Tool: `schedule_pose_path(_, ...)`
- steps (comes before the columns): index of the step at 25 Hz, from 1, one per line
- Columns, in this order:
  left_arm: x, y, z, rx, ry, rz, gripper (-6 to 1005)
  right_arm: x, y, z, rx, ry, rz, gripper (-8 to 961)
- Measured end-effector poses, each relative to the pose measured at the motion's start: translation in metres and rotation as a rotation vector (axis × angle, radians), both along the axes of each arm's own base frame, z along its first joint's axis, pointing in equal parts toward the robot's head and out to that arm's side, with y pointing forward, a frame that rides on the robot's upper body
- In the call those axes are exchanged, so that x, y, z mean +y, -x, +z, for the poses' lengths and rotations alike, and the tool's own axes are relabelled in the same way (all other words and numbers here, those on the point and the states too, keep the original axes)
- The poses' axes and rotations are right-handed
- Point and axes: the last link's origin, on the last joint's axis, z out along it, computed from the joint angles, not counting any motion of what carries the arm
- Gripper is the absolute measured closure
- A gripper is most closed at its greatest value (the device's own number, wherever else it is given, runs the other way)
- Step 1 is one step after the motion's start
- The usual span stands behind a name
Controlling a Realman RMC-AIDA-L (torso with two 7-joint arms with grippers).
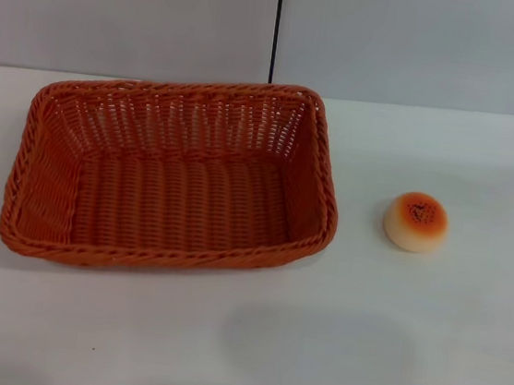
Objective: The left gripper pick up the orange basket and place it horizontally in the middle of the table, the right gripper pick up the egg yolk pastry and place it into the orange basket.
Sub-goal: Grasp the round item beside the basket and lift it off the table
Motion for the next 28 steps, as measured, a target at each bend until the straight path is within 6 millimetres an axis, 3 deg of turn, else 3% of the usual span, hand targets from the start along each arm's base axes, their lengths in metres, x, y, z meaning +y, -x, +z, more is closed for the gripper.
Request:
schedule_pose_path(3, -0.004, 0.001, -0.007, 0.016, -0.022, 0.017, 287, 0.006, 0.003, -0.014, -0.019, 0.103, -0.081, 289)
schedule_pose_path(4, -0.004, 0.002, -0.012, 0.015, -0.024, 0.024, 287, 0.010, 0.006, -0.027, -0.032, 0.174, -0.114, 289)
schedule_pose_path(9, -0.004, 0.005, -0.016, 0.004, -0.017, 0.053, 287, 0.017, 0.018, -0.054, 0.030, 0.293, -0.131, 290)
schedule_pose_path(12, -0.006, 0.007, -0.017, -0.001, -0.018, 0.069, 288, 0.020, 0.021, -0.064, 0.054, 0.321, -0.134, 291)
schedule_pose_path(19, -0.015, 0.017, -0.022, -0.016, -0.003, 0.135, 289, 0.033, 0.023, -0.113, 0.109, 0.412, -0.163, 292)
schedule_pose_path(28, -0.014, 0.022, -0.021, 0.001, 0.001, 0.165, 287, 0.036, 0.027, -0.130, 0.112, 0.456, -0.193, 293)
